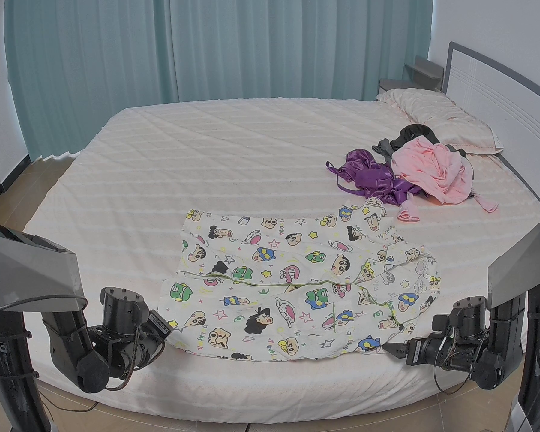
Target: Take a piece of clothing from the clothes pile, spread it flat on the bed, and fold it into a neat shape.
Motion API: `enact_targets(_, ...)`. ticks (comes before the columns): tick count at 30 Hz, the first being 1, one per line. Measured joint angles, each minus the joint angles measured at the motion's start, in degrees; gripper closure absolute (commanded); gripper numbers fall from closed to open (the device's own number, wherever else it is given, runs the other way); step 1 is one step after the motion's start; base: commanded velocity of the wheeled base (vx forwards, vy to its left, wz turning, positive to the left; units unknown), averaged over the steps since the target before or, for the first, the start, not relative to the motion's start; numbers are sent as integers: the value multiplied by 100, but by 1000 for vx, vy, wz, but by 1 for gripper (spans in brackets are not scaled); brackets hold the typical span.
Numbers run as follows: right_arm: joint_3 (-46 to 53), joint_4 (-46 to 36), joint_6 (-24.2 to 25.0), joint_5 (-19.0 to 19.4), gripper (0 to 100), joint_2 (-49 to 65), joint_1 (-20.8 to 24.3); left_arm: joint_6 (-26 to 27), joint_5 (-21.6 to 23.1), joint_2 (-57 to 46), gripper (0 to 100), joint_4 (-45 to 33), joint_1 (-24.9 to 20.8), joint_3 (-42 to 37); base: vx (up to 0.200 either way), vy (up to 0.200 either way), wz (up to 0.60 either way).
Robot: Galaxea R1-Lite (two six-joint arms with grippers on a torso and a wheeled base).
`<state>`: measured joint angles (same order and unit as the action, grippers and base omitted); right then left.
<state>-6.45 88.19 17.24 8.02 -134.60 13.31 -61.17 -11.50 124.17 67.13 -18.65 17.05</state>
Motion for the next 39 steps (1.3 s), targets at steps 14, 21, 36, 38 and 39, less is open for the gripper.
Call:
enact_targets(14, -41, 71, 30, -6, 100, -93, 40, 2, -7, 2, 100, 0, 2, -22, 0, 0, 0)
enact_targets(21, -63, 72, 161, -96, 100, -16, 11, 11, -13, 2, 100, 0, 0, -39, 0, 0, 0)
enact_targets(36, -300, 74, 958, -307, 100, 775, -149, 6, -624, -41, 100, 592, -4, -52, 0, 0, 0)
enact_targets(38, -482, 77, 1048, -313, 100, 795, -213, 9, -678, -39, 100, 723, 11, -30, 0, 0, 0)
enact_targets(39, -590, 77, 1076, -318, 100, 791, -245, 11, -695, -35, 100, 786, 22, -9, 0, 0, 0)
